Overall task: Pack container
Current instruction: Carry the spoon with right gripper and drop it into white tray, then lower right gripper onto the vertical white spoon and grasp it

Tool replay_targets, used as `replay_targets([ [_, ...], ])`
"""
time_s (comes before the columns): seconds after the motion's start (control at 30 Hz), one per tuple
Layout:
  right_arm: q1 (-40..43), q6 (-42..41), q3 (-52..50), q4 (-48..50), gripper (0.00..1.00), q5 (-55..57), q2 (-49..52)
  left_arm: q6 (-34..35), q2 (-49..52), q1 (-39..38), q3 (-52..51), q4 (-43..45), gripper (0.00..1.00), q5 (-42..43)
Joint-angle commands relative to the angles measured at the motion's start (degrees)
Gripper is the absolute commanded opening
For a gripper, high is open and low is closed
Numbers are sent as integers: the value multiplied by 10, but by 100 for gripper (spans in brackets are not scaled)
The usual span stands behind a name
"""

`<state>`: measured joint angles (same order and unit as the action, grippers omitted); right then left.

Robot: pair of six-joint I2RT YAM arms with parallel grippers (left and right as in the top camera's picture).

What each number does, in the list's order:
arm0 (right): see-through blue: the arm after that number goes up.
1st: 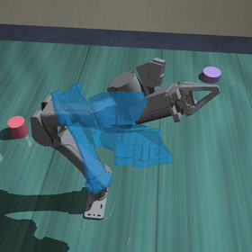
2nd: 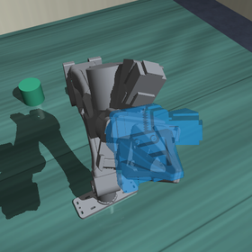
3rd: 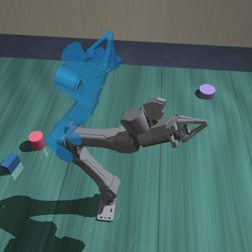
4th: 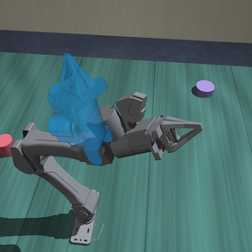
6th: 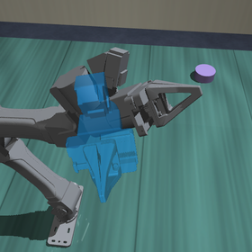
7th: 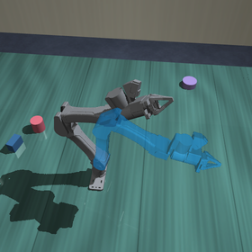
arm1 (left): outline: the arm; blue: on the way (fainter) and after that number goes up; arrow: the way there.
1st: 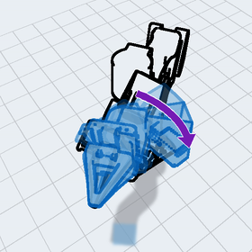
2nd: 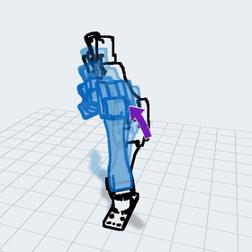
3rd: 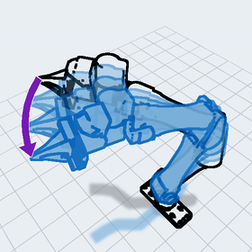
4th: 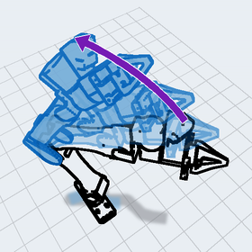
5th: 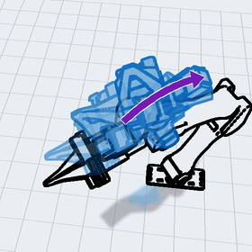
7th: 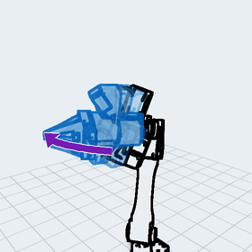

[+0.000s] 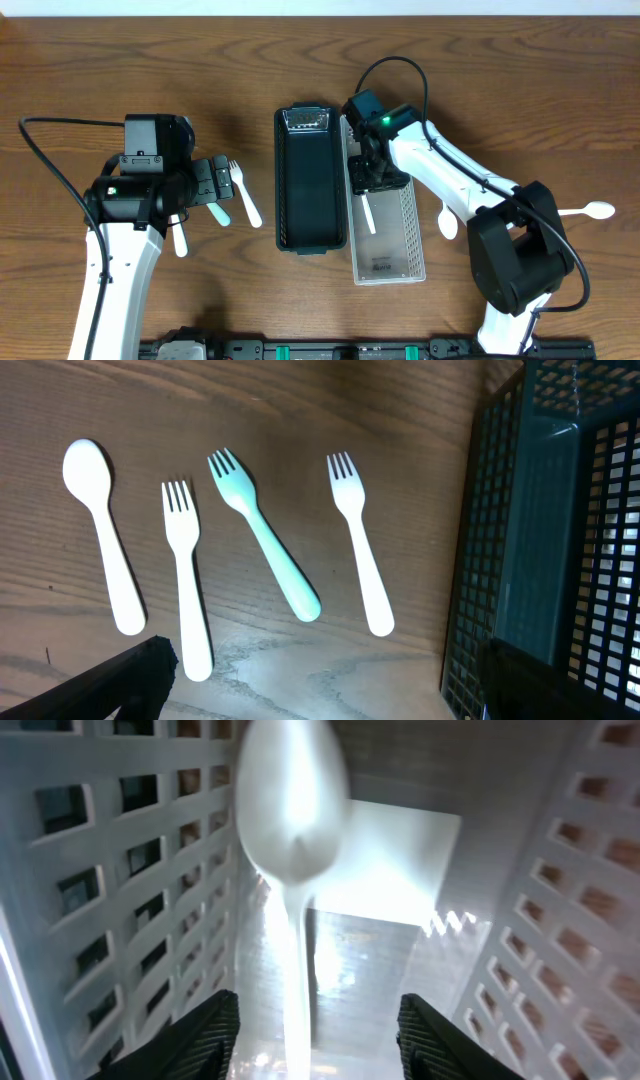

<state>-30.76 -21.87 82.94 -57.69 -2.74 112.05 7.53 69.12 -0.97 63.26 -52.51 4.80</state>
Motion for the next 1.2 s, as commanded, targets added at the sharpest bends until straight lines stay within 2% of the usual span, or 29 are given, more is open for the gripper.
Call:
replay_targets([
  [0.0, 17, 5, 11, -16, 55, 50, -46, 3, 1, 0, 12, -2, 98, 6],
  [0.17, 59, 28, 44, -53, 56, 97, -140, 3, 1, 0, 12, -2, 98, 6],
  [0.33, 160, 95, 50, -63, 72, 108, -261, 3, 1, 0, 12, -2, 98, 6],
  [0.43, 229, 140, 50, -91, 73, 93, -287, 3, 1, 0, 11, -2, 98, 6],
  [0.53, 283, 143, 34, -118, 73, 92, -286, 3, 1, 0, 11, -1, 98, 6],
  [0.67, 315, 142, -40, -97, 76, 62, -280, 3, 1, 0, 11, -1, 98, 6],
  [0.83, 301, 140, -153, -24, 83, 38, -251, 3, 1, 0, 11, -1, 98, 6],
  [0.9, 292, 140, -177, -8, 82, 38, -231, 3, 1, 0, 11, -2, 98, 6],
  [1.17, 266, 143, -187, 43, 84, 38, -130, 3, 1, 0, 11, -2, 98, 6],
])
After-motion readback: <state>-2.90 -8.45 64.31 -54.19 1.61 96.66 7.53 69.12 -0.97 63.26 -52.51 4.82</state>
